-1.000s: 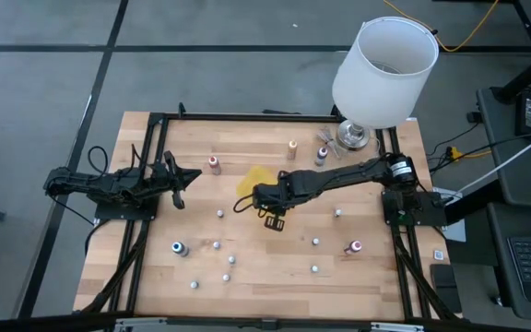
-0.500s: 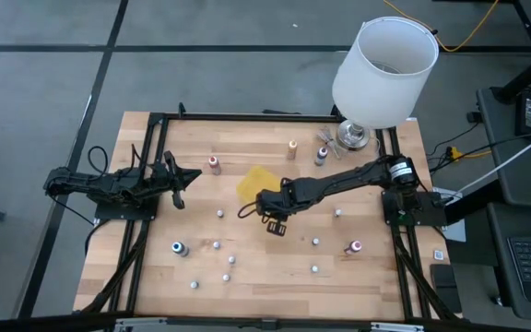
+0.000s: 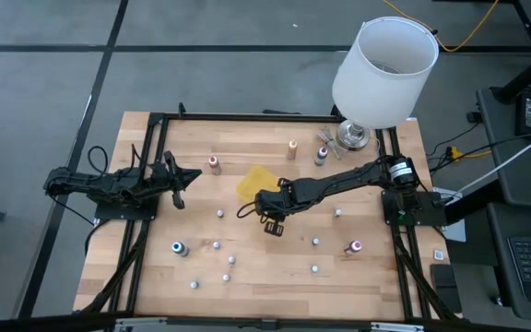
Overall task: Pick & Place food coloring
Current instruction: Put the small black food coloring bottle into the yellow bin
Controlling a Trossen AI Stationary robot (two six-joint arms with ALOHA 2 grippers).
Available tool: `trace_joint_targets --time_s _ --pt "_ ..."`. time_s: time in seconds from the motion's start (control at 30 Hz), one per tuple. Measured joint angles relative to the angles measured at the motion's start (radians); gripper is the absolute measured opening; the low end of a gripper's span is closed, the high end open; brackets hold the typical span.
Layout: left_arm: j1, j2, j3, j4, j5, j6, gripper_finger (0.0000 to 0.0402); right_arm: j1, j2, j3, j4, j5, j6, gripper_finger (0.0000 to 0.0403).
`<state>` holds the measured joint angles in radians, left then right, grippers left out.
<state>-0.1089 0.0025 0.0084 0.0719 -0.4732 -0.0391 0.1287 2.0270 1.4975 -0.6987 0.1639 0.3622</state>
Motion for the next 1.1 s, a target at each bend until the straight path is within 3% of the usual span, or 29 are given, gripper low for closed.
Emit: trace_joint_targets --time_s 1.1 --pt "0.0 0.0 0.0 0.0 -0.001 0.0 0.0012 0.0 0.036 0.0 0.024 -0.008 -0.026 0.0091"
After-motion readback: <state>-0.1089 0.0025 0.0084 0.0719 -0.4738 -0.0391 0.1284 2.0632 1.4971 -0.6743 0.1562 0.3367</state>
